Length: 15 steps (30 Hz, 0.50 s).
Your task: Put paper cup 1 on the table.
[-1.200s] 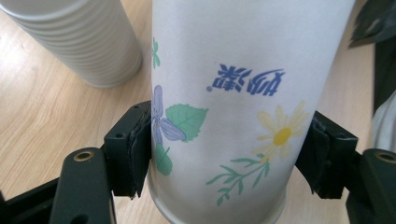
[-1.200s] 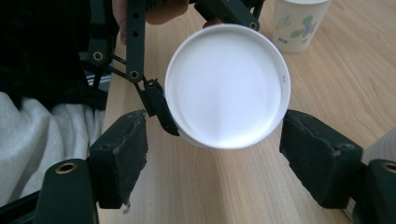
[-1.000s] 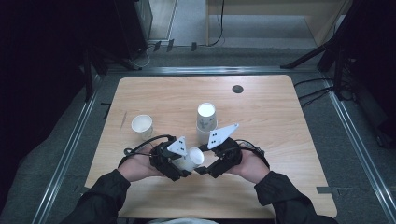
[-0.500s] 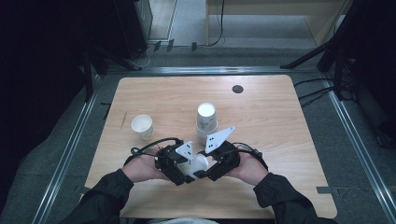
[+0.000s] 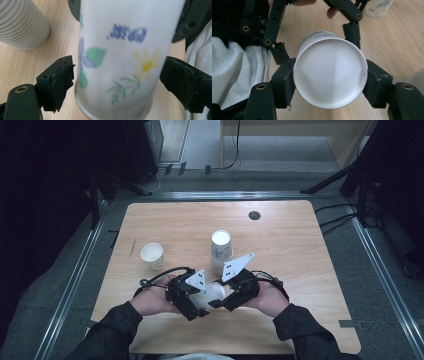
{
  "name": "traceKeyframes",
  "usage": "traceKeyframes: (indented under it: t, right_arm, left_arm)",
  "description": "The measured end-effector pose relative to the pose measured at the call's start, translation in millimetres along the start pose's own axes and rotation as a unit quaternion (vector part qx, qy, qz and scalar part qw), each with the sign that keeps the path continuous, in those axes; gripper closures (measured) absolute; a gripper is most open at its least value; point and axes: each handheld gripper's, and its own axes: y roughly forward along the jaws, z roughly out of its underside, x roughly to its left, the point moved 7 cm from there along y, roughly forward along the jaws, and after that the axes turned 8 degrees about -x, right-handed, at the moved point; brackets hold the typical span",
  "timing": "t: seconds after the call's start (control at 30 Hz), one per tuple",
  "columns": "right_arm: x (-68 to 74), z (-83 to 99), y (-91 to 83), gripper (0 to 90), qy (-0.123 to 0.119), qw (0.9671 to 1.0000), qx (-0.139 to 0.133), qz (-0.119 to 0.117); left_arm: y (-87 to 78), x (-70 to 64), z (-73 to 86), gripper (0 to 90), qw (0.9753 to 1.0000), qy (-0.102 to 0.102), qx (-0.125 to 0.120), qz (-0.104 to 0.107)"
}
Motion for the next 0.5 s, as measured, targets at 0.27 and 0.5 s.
traceKeyframes:
  t: [0.27,0.5]
  right_arm:
    - [-1.9,-7.4,-13.4,34.9,0.014,0.9992,-0.037,-0.008]
    - [0.8,-17.6,-18.3,34.9,0.013,0.9974,-0.069,-0.02]
  left_arm:
    - [-12.9,6.5,-7.2,10.7,0.998,-0.026,-0.057,0.003]
    - [-23.4,10.0,-10.3,9.9,0.993,-0.049,-0.107,0.011]
